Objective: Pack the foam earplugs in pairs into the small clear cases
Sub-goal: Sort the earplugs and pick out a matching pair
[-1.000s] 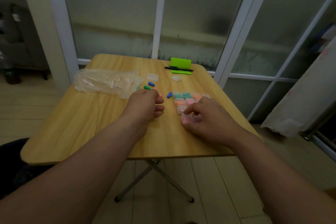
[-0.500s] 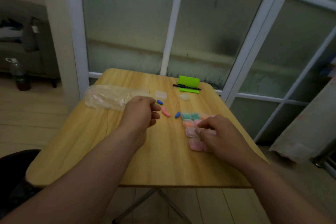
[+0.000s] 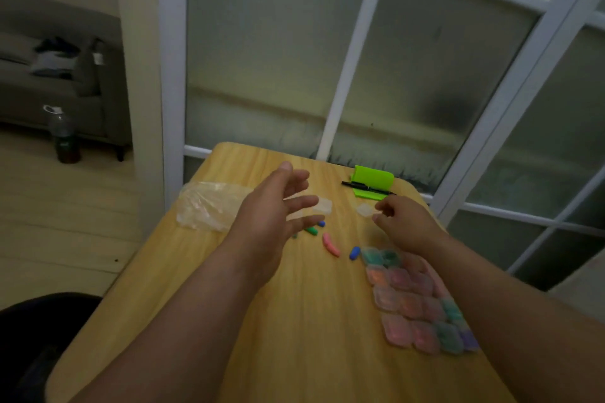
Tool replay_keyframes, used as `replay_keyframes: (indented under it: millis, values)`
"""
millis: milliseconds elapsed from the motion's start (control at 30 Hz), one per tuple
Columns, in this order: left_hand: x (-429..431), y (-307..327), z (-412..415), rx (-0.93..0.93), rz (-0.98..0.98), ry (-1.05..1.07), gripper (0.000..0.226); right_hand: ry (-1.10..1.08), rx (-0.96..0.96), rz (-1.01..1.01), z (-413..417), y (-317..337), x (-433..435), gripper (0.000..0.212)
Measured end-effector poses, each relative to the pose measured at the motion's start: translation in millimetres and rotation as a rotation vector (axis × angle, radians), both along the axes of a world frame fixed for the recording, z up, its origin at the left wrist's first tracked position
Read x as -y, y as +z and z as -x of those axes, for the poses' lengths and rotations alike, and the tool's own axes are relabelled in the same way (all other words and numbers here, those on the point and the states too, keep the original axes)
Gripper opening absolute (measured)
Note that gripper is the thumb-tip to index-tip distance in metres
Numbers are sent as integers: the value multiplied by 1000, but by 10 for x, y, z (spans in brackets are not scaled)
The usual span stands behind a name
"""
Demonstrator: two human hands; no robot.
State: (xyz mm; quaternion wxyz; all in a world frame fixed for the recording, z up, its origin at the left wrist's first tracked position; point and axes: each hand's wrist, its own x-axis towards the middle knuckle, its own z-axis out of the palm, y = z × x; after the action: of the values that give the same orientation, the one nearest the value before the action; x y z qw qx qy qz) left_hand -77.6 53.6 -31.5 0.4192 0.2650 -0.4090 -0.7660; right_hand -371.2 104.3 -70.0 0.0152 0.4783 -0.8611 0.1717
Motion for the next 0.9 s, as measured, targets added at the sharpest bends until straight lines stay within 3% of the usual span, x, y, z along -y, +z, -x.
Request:
replay_keyframes:
  millis: [167,300,433,633,767,900]
  values:
    - [65,4,13,-46,26,4,42,-4,-22,-141,166,-13,407,58]
    - [59,4,8,-1,30,9,43,42,-67,-292,95,-2,595,39]
    - [0,19,-1,49,36,-5,40,57,-106,-271,-57,-20,589,23]
    - [-228,32,-72,173,126,-83,28,77,32,49,-514,185,144,22]
    - [-478,-80,-171,369,255,-208,25,173,216,349,-1052,264,-387,14]
    - [-771,-219,-358,427,245,-301,27,244,465,520,-1575,114,-951,23]
